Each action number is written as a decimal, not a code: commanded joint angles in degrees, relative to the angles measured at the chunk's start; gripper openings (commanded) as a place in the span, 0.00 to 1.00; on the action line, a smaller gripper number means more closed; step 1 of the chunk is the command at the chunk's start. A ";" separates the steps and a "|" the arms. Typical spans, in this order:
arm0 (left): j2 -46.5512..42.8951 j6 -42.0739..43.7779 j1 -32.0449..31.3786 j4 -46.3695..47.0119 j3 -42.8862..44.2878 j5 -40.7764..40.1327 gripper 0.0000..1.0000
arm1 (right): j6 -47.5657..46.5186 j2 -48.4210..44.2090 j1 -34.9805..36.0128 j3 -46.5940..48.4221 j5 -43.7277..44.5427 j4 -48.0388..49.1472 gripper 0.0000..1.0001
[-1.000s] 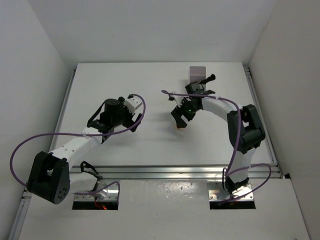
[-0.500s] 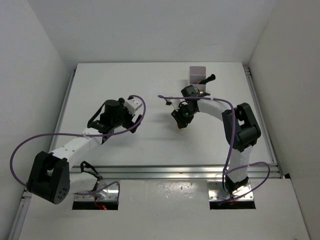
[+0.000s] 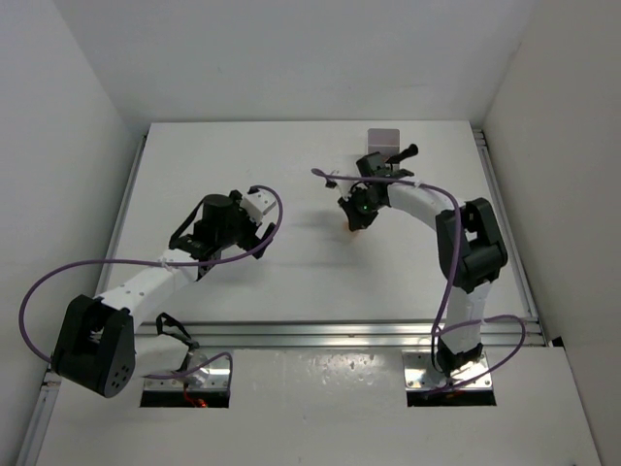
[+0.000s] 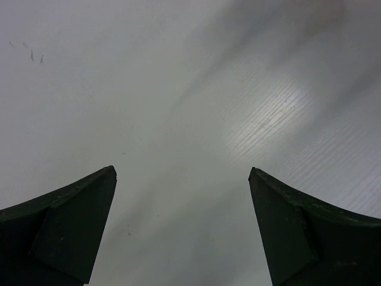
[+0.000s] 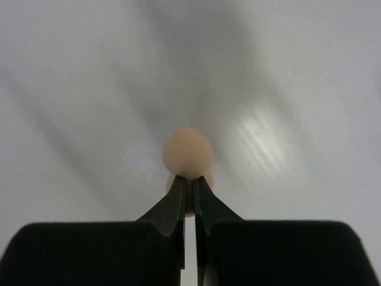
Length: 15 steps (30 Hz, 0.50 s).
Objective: Organize the makeup
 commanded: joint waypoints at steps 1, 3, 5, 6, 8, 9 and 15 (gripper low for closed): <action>-1.69 0.04 0.15 1.73 -0.35 0.27 1.00 | 4.75 -4.89 -4.22 4.39 -1.68 8.66 0.00; -1.16 0.04 0.15 1.73 -0.35 0.27 1.00 | 7.12 -5.07 -5.82 7.46 -1.16 14.46 0.00; -1.16 0.56 0.15 1.73 -0.35 0.27 1.00 | 10.27 -3.93 -8.98 10.70 2.51 18.76 0.00; -1.16 0.57 0.15 1.73 0.17 0.27 1.00 | 10.81 -2.53 -10.29 13.07 3.75 21.48 0.00; -1.16 0.57 0.15 1.20 0.17 -0.25 1.00 | 10.91 0.20 -12.31 16.25 9.90 25.54 0.00; -0.64 0.57 0.15 0.68 0.70 -0.25 1.00 | 10.56 3.69 -12.94 20.00 12.96 27.82 0.00; 0.51 1.10 0.15 -0.99 1.84 -1.40 1.00 | 5.20 12.50 -14.35 29.51 14.93 32.39 0.00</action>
